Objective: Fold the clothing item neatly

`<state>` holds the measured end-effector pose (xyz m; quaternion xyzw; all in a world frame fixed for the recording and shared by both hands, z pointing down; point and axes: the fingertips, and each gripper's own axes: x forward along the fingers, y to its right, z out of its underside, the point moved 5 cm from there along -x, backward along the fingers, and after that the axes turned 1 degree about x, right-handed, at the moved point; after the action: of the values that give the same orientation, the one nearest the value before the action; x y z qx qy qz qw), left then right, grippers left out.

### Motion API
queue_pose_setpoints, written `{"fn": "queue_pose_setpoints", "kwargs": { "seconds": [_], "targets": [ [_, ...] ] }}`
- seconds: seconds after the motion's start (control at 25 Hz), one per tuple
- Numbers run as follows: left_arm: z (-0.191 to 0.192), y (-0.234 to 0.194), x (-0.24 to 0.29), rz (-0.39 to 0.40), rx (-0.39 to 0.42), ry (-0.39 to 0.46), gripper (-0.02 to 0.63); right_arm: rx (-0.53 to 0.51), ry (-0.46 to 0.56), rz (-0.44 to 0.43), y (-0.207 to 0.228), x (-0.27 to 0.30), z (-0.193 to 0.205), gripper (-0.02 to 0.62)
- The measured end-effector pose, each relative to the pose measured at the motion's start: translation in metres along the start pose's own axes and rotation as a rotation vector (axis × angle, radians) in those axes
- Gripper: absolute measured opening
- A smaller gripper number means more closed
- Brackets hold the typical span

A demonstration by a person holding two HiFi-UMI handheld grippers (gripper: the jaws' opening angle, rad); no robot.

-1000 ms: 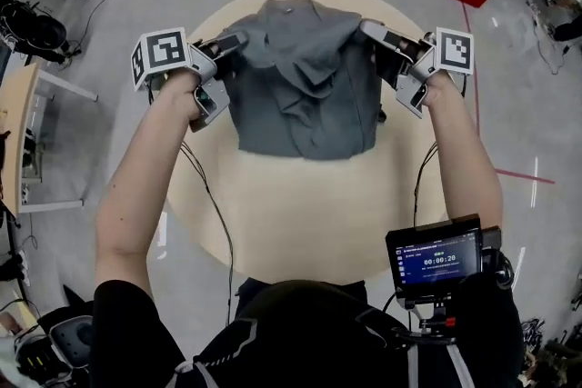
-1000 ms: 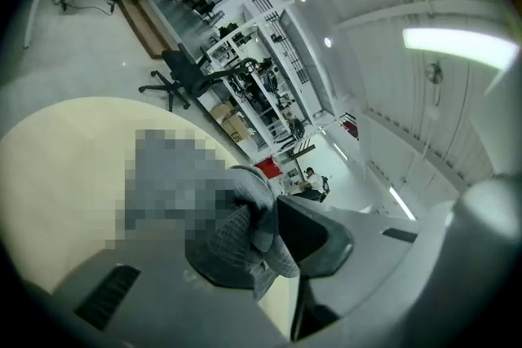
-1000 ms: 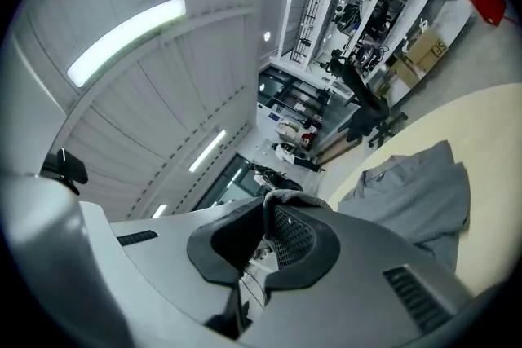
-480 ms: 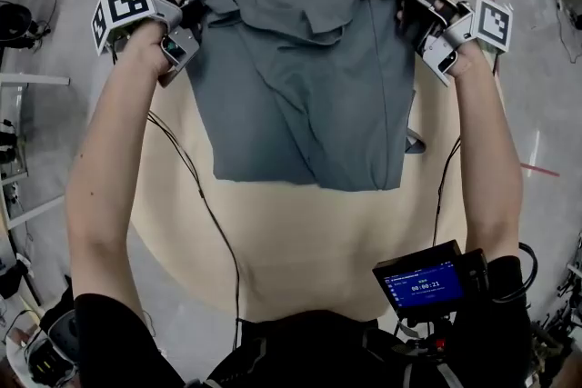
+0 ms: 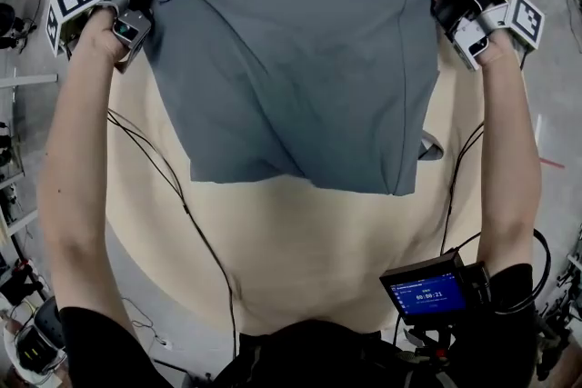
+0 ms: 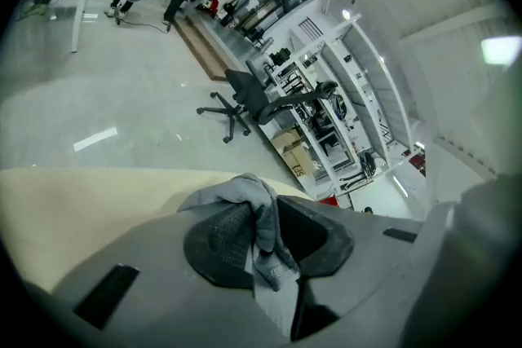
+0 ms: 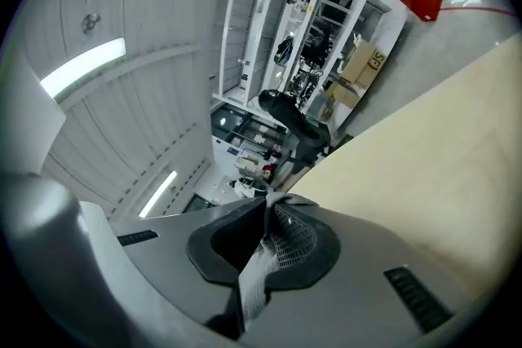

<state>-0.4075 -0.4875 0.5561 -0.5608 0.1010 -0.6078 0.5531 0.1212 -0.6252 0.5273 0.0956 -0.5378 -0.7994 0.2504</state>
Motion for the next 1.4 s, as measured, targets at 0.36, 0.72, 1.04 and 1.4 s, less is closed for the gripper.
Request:
{"fn": "queue_pose_setpoints", "kwargs": {
  "seconds": [0.36,0.72,1.04,1.4],
  "targets": [
    [-0.026,0.001,-0.014,0.078,-0.093,-0.015,0.168,0.309,0.119,0.045,0.018,-0.003,-0.017,0.021],
    [-0.060,0.000,-0.039,0.070,0.037,0.201,0.186,0.269,0.260,0.025,0.009,-0.019,-0.044,0.145],
    [0.014,0.036,-0.003,0.211,0.053,-0.028,0.187,0.231,0.282,-0.049,-0.014,-0.024,-0.035,0.153],
    [-0.049,0.016,-0.030,0.163,0.189,0.353,0.187,0.115,0.127,-0.100,-0.047,-0.048,0.017,0.153]
  ]
}}
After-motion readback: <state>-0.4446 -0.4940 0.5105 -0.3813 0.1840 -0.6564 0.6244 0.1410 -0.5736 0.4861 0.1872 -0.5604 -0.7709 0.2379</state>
